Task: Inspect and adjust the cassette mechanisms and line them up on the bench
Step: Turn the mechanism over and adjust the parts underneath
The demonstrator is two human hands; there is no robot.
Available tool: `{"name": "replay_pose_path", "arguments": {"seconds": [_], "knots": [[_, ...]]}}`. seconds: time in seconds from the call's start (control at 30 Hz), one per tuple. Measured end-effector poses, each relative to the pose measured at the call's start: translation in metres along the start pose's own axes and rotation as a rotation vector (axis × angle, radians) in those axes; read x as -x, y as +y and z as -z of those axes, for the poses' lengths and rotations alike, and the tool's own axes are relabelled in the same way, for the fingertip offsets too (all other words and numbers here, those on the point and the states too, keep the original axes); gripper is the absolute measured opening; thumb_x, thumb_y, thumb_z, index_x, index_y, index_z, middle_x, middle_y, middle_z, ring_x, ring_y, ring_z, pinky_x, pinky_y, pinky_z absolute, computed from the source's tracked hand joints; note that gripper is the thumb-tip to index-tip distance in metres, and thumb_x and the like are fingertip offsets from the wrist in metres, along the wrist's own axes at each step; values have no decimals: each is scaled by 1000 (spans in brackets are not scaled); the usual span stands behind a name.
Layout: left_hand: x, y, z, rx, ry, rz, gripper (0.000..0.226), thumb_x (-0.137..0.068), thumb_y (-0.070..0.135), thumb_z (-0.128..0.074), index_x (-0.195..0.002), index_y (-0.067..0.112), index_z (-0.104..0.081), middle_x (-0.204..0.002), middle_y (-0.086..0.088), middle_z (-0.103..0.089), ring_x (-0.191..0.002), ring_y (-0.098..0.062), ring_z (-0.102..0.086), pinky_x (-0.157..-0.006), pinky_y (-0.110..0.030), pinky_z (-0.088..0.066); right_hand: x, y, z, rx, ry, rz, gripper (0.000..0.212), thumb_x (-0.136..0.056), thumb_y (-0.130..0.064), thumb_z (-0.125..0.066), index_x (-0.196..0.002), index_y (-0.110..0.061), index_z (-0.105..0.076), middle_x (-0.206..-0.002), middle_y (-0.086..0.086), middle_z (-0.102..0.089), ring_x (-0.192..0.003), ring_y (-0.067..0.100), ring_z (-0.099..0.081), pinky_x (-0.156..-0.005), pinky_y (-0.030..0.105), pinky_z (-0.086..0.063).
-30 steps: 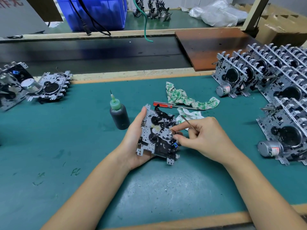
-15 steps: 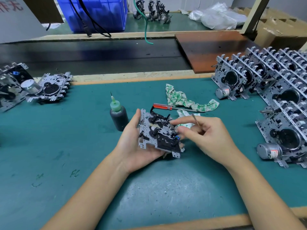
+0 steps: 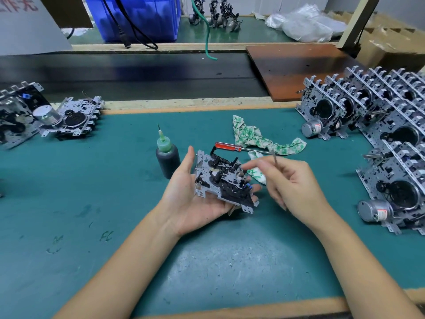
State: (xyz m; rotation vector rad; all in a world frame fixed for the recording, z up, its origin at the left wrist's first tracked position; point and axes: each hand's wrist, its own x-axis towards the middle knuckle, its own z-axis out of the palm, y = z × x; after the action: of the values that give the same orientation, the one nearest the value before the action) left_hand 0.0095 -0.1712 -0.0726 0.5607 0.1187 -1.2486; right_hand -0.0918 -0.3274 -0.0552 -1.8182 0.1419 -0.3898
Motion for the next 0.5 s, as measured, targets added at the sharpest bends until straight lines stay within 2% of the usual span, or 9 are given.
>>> {"name": "replay_pose_path", "arguments": {"seconds": [0.03,0.1,0.17,0.2,0.27,0.33,0.4,0.5], "knots": [[0,0,1,3,-18,16,92,-85,73,-34,-122,-8,-58,-130,-30,-53,-116,-48,-54,-112,-51,-28,-2,1,1,15,43,-2,25,-95,-31,-48,-90,-18,-68,-39,-7,-33,-36,4,-30,-49,10,-39],[2,0,1,18,-55,42,92,-84,74,-35,-120,-8,-58,-130,-32,-52,-117,-51,-52,-110,-54,-30,-4,7,5,179,126,-17,23,-96,-38,-43,-90,-24,-60,-47,-3,-33,-44,9,-30,-48,17,-29],[3,0,0,29,-62,50,93,-84,74,-38,-121,-9,-57,-129,-33,-52,-117,-52,-51,-104,-58,-34,-5,16,7,430,136,-19,11,-98,-34,-44,-92,-27,-51,-51,-1,-39,-49,10,-34,-50,23,-25],[3,1,0,27,-49,44,93,-84,73,-39,-123,-9,-57,-129,-33,-52,-116,-52,-52,-101,-60,-35,-6,19,7,540,113,-20,5,-98,-29,-45,-98,-29,-50,-51,-7,-42,-51,8,-40,-52,23,-26],[4,2,-2,-8,-24,35,91,-85,72,-39,-128,-6,-54,-128,-32,-53,-114,-52,-53,-96,-60,-38,-6,24,6,726,73,-8,23,-96,-19,-48,-118,-25,-53,-65,-16,-52,-64,3,-50,-61,26,-33],[6,4,-3,-62,-25,43,86,-87,70,-36,-131,-1,-52,-128,-30,-55,-113,-49,-55,-95,-57,-41,-6,27,6,839,73,-6,37,-93,-11,-51,-128,-23,-51,-95,-9,-60,-90,14,-54,-72,31,-37],[9,4,-5,-111,-77,55,77,-89,65,-36,-129,3,-58,-130,-27,-55,-114,-48,-55,-94,-55,-46,-6,27,7,884,118,33,39,-88,-5,-56,-124,-20,-57,-110,-2,-59,-106,19,-48,-77,30,-37],[11,3,-5,-164,-145,62,65,-89,58,-41,-126,8,-61,-135,-21,-53,-122,-44,-50,-96,-57,-46,-6,23,1,838,209,73,30,-82,-1,-63,-109,-13,-65,-105,-1,-57,-105,20,-47,-76,28,-37]]}}
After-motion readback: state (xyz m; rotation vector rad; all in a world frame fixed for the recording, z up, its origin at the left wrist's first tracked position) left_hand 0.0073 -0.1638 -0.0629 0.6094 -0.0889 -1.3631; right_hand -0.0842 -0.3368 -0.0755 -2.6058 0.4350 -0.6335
